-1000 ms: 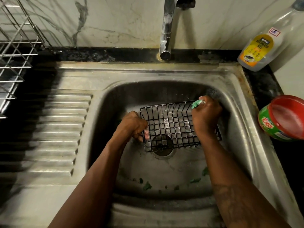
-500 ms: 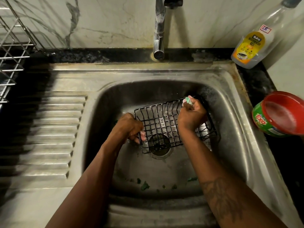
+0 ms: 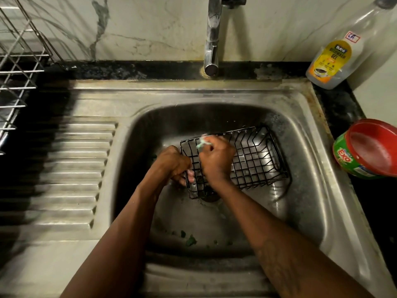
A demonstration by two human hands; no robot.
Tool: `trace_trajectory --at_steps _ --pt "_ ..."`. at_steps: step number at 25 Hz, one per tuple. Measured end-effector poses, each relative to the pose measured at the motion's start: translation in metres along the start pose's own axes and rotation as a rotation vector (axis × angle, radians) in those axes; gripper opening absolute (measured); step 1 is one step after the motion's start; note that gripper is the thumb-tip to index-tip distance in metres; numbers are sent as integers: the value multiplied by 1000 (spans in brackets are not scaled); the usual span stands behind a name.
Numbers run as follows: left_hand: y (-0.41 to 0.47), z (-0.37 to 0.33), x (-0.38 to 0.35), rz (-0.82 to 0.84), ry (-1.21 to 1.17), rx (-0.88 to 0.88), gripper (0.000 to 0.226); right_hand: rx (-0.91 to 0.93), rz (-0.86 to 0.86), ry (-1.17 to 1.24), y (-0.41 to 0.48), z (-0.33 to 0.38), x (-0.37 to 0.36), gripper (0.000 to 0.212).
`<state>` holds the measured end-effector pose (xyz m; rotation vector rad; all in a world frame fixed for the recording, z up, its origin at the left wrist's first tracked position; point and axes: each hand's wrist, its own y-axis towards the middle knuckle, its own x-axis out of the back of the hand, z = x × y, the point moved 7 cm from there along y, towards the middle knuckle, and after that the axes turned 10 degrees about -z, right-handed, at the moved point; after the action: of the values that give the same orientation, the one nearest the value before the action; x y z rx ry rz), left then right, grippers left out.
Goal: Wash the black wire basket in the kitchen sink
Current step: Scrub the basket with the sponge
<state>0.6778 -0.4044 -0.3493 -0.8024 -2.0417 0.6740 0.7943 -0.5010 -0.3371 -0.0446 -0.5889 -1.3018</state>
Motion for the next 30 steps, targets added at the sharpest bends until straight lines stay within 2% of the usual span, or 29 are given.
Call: trace_trajectory --at_steps 2,3,5,8,10,13,15,18,20,22,24,25,27,30 --pt "0 -3 -1 15 3 1 11 107 64 -25 -9 18 -11 21" --pt "0 -3 -1 22 0 7 11 100 58 -23 -6 18 -9 19" --pt "2 -1 1 23 -1 25 8 -37 -15 -44 13 -5 9 17" --pt "1 0 1 12 4 30 8 -368 -248 -146 48 -64 56 19" --pt "1 0 0 13 3 23 8 -457 -293 -136 61 -81 66 18" --pt "3 0 -1 -12 -1 5 7 -495 -239 -95 51 -70 48 13" --pt "2 0 -1 -22 -1 -17 8 -487 -124 -42 28 -51 23 14" --pt "-2 -4 -3 6 13 -27 14 -287 175 27 -10 -8 -25 16" --pt "-4 -5 -5 27 20 -20 20 -243 223 40 -16 0 -38 19" --pt "-2 -4 -4 21 20 -8 15 -425 138 7 -2 -28 -29 20" --pt "0 -2 -2 13 13 3 12 -665 -46 -2 17 -65 -1 28" --pt "0 -1 -2 12 10 2 12 -722 -128 -20 26 -78 14 32" --pt "0 0 -3 24 1 11 13 -689 -208 -92 44 -87 39 35" --pt "1 0 -2 17 2 12 12 -565 -122 -239 54 -75 48 27"
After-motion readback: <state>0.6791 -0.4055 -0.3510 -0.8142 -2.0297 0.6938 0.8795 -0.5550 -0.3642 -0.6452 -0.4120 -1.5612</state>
